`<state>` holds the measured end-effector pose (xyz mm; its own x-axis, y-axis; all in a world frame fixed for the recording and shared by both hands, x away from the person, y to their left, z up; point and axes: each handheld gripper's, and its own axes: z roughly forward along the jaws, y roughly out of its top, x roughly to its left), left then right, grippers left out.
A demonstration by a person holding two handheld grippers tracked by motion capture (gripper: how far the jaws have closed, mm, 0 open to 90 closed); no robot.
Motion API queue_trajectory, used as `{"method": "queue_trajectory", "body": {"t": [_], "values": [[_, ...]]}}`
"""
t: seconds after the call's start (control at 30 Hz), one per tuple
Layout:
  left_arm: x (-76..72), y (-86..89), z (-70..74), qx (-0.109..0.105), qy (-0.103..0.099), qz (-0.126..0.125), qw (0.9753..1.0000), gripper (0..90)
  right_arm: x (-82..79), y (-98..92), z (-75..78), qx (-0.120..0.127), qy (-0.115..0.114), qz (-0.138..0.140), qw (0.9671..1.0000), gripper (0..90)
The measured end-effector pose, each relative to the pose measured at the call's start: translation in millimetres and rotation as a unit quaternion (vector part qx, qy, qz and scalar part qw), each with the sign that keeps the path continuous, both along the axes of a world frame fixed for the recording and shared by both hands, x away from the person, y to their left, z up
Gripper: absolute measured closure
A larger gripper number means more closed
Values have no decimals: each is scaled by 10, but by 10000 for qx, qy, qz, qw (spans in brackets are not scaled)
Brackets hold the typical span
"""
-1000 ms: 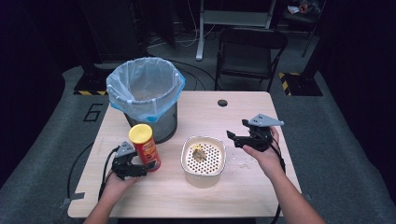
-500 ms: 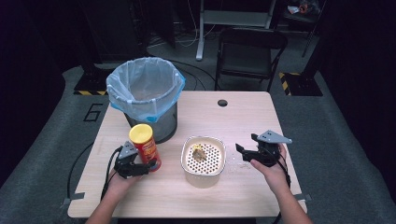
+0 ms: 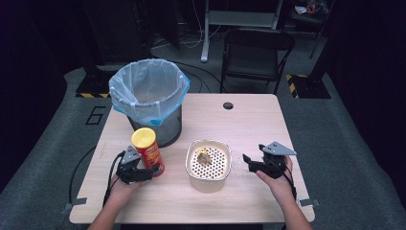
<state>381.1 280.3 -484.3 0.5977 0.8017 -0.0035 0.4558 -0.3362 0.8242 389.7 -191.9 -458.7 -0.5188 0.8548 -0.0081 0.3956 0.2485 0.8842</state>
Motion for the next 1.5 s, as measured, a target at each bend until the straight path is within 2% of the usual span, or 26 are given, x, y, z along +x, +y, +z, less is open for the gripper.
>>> {"method": "queue_trajectory", "body": {"t": [0.1, 0.17, 0.23, 0.33, 0.5, 0.6, 0.8, 0.87, 0.9, 0.93, 0.97, 1.0, 1.13, 1.17, 1.2, 1.23, 1.27, 1.3, 1.43, 1.47, 1.5], "values": [[-44, 5, 30, 2, -66, -41, 10000, 238, -14, -6, -59, -147, 31, -47, 9999, 228], [-78, 17, 80, -97, -141, -54, 9998, 238, -26, -17, -99, -273, 5, -48, 9996, 230], [-113, 29, 141, -142, -110, -76, 9998, 238, -33, -30, -146, -330, 57, -67, 9994, 231], [-137, 29, 159, -123, -92, -55, 9999, 238, -33, -35, -164, -299, 88, -78, 9995, 231], [-169, 36, 234, -219, 43, -60, 9997, 237, -27, -42, -186, -331, 76, -36, 9994, 232], [-180, 26, 306, -235, 135, -58, 9996, 238, -27, -27, -206, -329, 120, -76, 9994, 233], [-223, -25, 478, -204, 128, -123, 9996, 238, -31, -15, -222, -361, 117, -32, 9993, 233], [-229, -45, 553, -153, 123, -143, 9997, 238, -32, -12, -228, -339, 141, -35, 9993, 233], [-226, -58, 642, -109, 119, -185, 9997, 238, -28, -15, -234, -381, 146, -20, 9992, 233], [-226, -58, 642, -109, 119, -185, 9997, 238, -28, -15, -234, -381, 146, -20, 9992, 233], [-216, -70, 731, -106, 123, -213, 9996, 238, -27, -10, -240, -369, 143, -21, 9992, 233], [-216, -70, 731, -106, 123, -213, 9996, 237, -27, -10, -240, -369, 143, -21, 9992, 233], [-204, -92, 914, -51, 128, -214, 9997, 238, -31, -17, -237, -400, 125, 1, 9991, 234], [-201, -101, 1005, -88, 140, -225, 9996, 238, -31, -22, -237, -393, 124, -6, 9991, 234], [-201, -101, 1005, -88, 140, -225, 9996, 237, -31, -22, -237, -393, 124, -6, 9991, 234], [-203, -111, 1098, -87, 132, -236, 9996, 238, -31, -25, -239, -390, 141, -8, 9991, 235], [-203, -111, 1098, -87, 132, -236, 9996, 238, -31, -25, -239, -390, 141, -8, 9991, 235], [-211, -128, 1190, -76, 92, -262, 9996, 238, -26, -31, -244, -417, 139, 22, 9990, 235], [-223, -156, 1377, -46, 30, -338, 9994, 238, -25, -36, -247, -425, 154, 22, 9990, 235], [-223, -156, 1377, -46, 30, -338, 9994, 238, -25, -36, -247, -425, 154, 22, 9990, 235], [-228, -173, 1466, -36, -12, -328, 9995, 238, -26, -37, -247, -428, 152, 19, 9990, 235]]}}
